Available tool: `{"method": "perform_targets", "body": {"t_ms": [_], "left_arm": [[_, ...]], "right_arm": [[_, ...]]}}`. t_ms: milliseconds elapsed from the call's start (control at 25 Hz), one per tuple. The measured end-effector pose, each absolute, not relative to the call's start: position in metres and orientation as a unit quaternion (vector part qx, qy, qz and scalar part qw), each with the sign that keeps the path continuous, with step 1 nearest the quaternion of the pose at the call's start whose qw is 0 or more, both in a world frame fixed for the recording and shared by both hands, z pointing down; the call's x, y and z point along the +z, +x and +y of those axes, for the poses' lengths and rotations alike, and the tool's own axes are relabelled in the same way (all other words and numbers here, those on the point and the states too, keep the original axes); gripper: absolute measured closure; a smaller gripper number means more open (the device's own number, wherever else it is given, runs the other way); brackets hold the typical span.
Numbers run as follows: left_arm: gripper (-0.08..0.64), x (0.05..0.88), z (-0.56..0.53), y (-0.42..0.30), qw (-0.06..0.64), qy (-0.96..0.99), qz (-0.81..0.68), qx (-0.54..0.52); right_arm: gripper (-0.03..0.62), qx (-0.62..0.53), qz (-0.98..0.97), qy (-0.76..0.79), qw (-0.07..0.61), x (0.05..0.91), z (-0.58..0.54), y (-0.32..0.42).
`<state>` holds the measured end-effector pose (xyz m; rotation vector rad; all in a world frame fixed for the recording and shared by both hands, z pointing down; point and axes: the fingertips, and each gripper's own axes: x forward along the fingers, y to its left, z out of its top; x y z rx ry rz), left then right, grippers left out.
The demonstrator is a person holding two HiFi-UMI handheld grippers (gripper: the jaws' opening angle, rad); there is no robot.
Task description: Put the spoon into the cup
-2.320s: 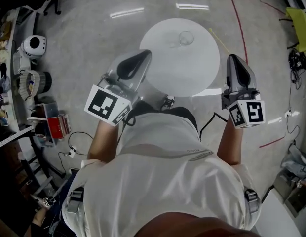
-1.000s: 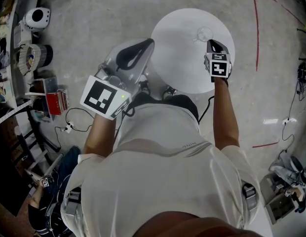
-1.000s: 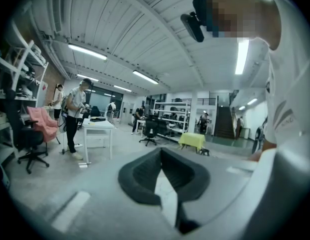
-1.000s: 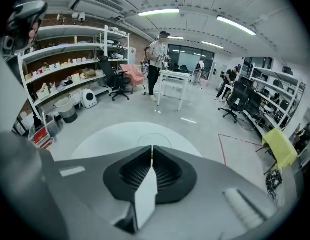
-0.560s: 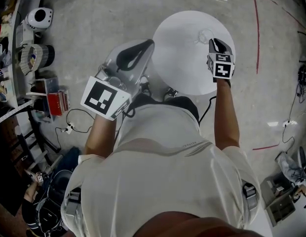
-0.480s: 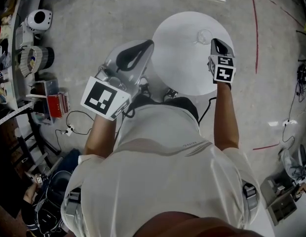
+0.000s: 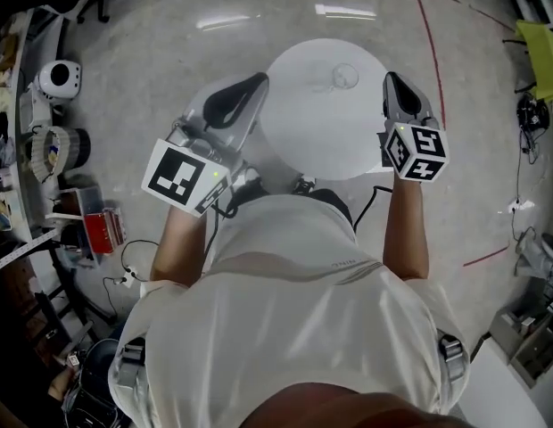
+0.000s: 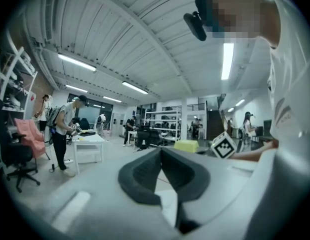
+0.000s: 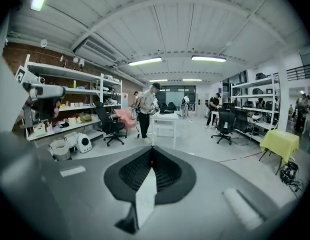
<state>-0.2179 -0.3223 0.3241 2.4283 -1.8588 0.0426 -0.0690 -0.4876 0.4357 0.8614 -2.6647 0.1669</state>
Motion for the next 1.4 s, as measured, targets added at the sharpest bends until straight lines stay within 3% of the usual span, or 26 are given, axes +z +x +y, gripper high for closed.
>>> {"method": "perform_targets", "body": {"t_ms": [360, 640, 1400], "left_arm": [[0.558, 0.293, -0.319, -0.193, 0.004, 0.83, -0.558, 0.002], [0.558, 0.272, -0.313, -0.168, -0.018, 0.848, -0.529, -0.005], [0.558, 0.248, -0.294, -0.158, -0.025, 0.856, -0.515, -0.034]], "right_arm": [[0.588, 0.03, -0.936, 0.345, 0.06, 0.338, -0.443, -0.033], [0.586, 0.009, -0.934, 0.357, 0.02, 0.288, -0.404, -0.006], [0.588, -0.024, -0.944, 0.33, 0.003, 0.261, -0.373, -0.008]]}}
